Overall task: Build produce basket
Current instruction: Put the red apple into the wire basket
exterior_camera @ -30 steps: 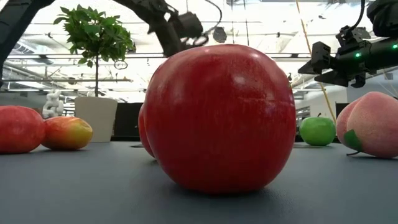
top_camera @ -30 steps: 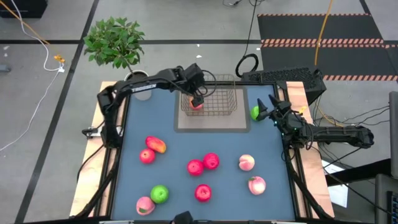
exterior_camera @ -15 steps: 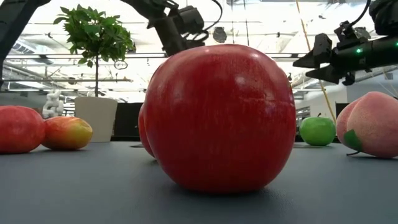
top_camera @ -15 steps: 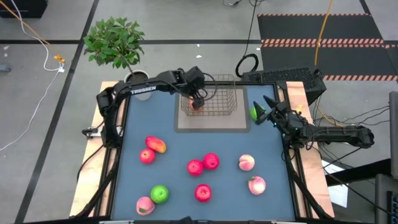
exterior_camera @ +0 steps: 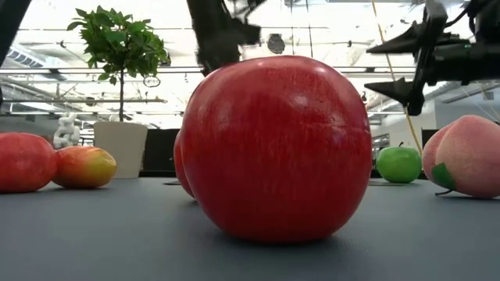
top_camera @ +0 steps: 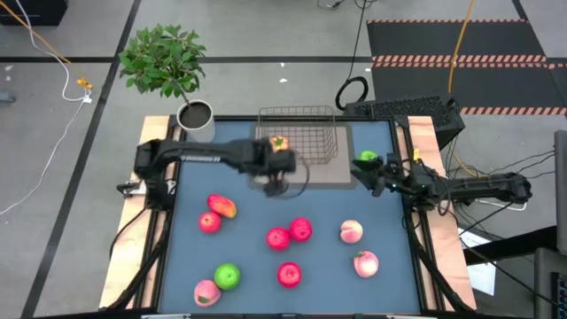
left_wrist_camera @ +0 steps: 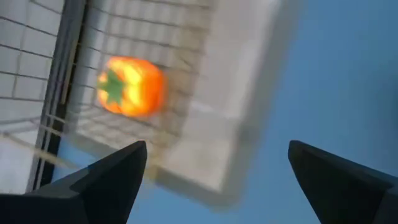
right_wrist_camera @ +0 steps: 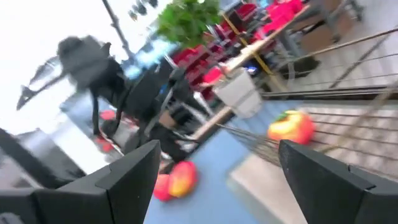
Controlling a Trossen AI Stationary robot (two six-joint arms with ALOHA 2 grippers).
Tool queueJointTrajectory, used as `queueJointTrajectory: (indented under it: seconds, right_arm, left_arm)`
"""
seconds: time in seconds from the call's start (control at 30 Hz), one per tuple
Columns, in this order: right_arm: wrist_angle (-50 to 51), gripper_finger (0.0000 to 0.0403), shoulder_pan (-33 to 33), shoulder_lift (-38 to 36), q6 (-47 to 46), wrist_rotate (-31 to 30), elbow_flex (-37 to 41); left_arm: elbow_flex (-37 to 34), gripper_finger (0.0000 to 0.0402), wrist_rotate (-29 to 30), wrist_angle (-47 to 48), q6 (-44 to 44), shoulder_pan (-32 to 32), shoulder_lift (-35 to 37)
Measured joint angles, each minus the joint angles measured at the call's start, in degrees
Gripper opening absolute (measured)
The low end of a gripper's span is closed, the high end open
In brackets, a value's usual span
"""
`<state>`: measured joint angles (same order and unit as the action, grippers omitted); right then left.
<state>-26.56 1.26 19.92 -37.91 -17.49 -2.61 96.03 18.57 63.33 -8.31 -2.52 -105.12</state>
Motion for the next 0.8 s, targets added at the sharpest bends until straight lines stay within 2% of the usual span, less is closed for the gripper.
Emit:
queueJointTrajectory:
  seconds: [0.1,0.23,0.33,0.43,0.5,0.6,0.67,0.8]
  right_arm:
    - [-2.59,0.032,-1.73,0.02,-0.54,0.03,0.0]
    - [-7.73,0.032,-2.23,0.06,1.52,-0.46,-0.75]
    - [-11.55,0.032,-2.15,0.11,6.09,-0.48,-2.42]
    - [-13.02,0.032,-1.65,-0.15,12.24,-0.53,-3.93]
    - [-12.52,0.032,-1.01,-0.05,16.72,-1.54,-4.27]
    - [-9.93,0.032,-0.3,0.17,18.27,-7.24,-4.28]
    - [-7.36,0.032,0.17,0.59,17.68,-9.61,-4.28]
    - [-6.15,0.032,1.28,0.86,17.39,-9.56,-4.28]
  left_arm:
    - [0.05,0.039,0.52,6.74,-4.75,4.62,3.55]
    - [-0.35,0.039,0.56,8.73,-9.84,10.12,7.49]
    - [-3.07,0.039,0.41,1.86,-9.83,13.5,10.15]
    - [-7.97,0.039,-1.79,-11.54,-6.7,15.51,10.84]
    - [-11.52,0.039,-5.12,-21.1,-4.6,16.11,10.73]
    - [-15.53,0.039,-13.12,-35.54,-2.68,15.77,8.48]
    - [-16.71,0.039,-14.26,-38.17,-1.15,15.28,6.37]
    - [-16.28,0.039,-14.02,-39.59,0.81,14.26,4.32]
